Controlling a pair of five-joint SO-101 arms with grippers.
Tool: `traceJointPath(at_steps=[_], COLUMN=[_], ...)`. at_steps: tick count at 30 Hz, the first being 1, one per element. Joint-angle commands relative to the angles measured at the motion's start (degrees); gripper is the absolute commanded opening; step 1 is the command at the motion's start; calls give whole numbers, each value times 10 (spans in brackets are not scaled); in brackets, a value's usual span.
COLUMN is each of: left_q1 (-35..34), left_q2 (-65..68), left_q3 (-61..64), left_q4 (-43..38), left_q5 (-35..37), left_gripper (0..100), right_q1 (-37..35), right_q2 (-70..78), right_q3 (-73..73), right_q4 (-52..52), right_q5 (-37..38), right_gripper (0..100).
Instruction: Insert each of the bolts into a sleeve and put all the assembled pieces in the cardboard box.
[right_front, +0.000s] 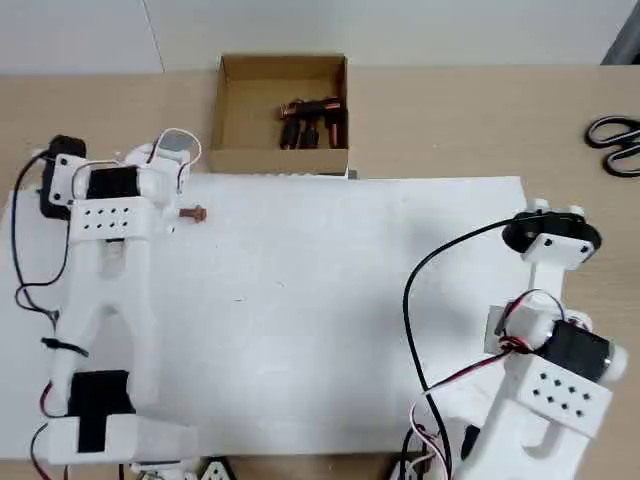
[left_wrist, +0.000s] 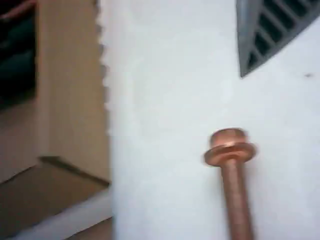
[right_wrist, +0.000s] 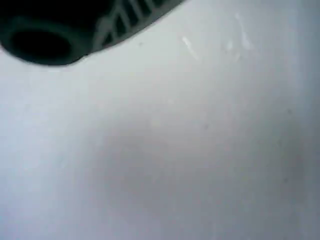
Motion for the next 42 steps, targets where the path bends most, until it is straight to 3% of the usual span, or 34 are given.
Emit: traceJointPath(at_steps=[1, 4, 7, 10, 13, 19, 23, 25, 31, 40, 42], left_q1=[-2, -2, -9, -36, -66, -87, -94, -97, -96, -98, -98], left_q2=[-27, -27, -25, -27, -25, -27, -28, -28, -23, -28, -28], left_q3=[-6, -6, -13, -19, -50, -61, -63, -79, -117, -120, -149], left_q4=[77, 173, 251, 259, 259, 262, 258, 258, 260, 214, 247], left_q5=[-54, -140, -306, -542, -718, -975, -1094, -1131, -1131, -1067, -1066], left_gripper=[378, 378, 378, 378, 378, 378, 378, 378, 378, 378, 378], right_q1=[7, 7, 7, 7, 7, 7, 7, 7, 7, 7, 7], right_q2=[-11, -11, -11, -10, -7, -7, -8, -8, -7, -8, -8], right_q3=[-4, -4, -4, -4, -4, -4, -4, -4, -4, -4, -4], right_q4=[-2, -2, -2, -2, -3, -3, -3, -2, -1, 2, 2], right_q5=[-7, -7, -7, -7, -7, -4, -4, -4, -3, -3, -3], right_gripper=[4, 4, 4, 4, 4, 4, 4, 4, 4, 4, 4])
